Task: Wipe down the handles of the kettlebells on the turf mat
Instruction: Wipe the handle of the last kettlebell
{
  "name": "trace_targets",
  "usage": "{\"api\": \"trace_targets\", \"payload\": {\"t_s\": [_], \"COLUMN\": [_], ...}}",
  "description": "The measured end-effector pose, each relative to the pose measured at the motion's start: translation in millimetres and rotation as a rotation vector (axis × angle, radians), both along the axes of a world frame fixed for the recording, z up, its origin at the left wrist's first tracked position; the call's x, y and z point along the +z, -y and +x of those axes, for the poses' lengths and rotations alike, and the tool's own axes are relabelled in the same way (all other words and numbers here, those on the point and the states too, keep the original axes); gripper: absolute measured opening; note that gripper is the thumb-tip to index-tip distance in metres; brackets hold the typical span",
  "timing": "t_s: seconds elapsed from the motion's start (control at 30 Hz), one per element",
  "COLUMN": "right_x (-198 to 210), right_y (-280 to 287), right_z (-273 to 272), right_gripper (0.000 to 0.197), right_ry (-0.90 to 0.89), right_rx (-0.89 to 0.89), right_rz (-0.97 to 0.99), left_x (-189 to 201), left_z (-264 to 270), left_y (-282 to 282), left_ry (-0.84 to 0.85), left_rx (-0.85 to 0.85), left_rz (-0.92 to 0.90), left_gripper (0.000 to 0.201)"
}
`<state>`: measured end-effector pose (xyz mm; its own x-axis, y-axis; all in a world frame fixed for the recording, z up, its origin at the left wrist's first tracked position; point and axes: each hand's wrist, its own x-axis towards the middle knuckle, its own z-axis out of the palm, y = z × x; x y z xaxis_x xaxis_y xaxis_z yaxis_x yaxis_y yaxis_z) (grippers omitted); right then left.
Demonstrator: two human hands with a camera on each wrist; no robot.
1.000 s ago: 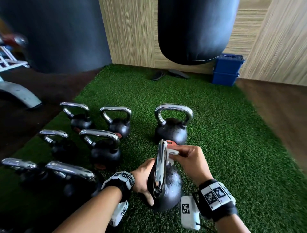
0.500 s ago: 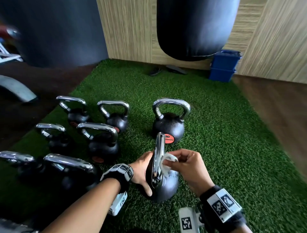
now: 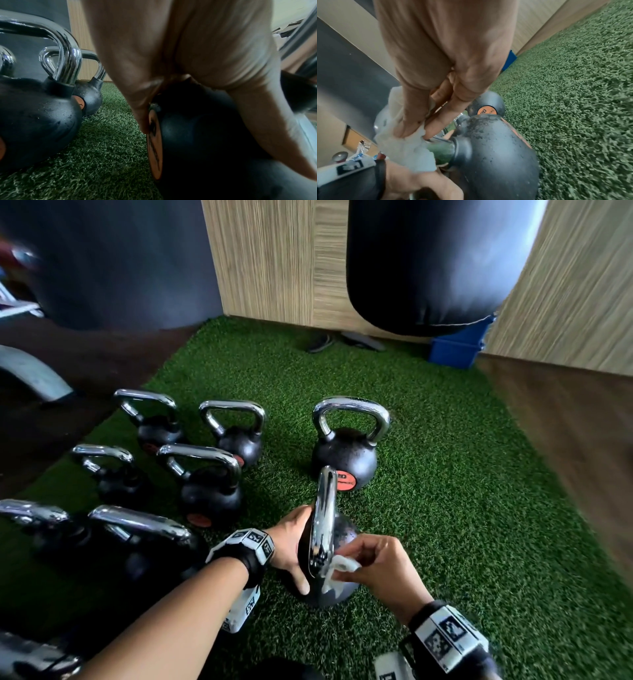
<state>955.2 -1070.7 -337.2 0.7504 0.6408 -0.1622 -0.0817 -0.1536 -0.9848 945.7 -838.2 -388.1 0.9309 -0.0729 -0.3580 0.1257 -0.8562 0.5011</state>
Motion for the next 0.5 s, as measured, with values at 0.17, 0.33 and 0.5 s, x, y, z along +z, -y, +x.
{"api": "trace_targets", "payload": {"t_s": [0.17, 0.33, 0.5], "right_x": [-34, -24, -15], "right_y": [-14, -15, -23], "right_z": [0, 17, 26], "right_gripper": [0.012, 0.022, 0.032], "right_ry": [-0.043, 0.113, 0.249], "right_rx": [-0.135, -0.038, 0.038], "right_rz": [-0.052, -0.086, -0.131], "left_x": [4, 5, 3], "left_z": [0, -2, -2], "left_y": [2, 4, 4], "left_ry": [-0.008, -0.027, -0.05], "left_rx": [0.019, -0.004, -0.016], "left_rz": [-0.007, 0.026, 0.07], "left_gripper": [0.154, 0.155, 0.157]}}
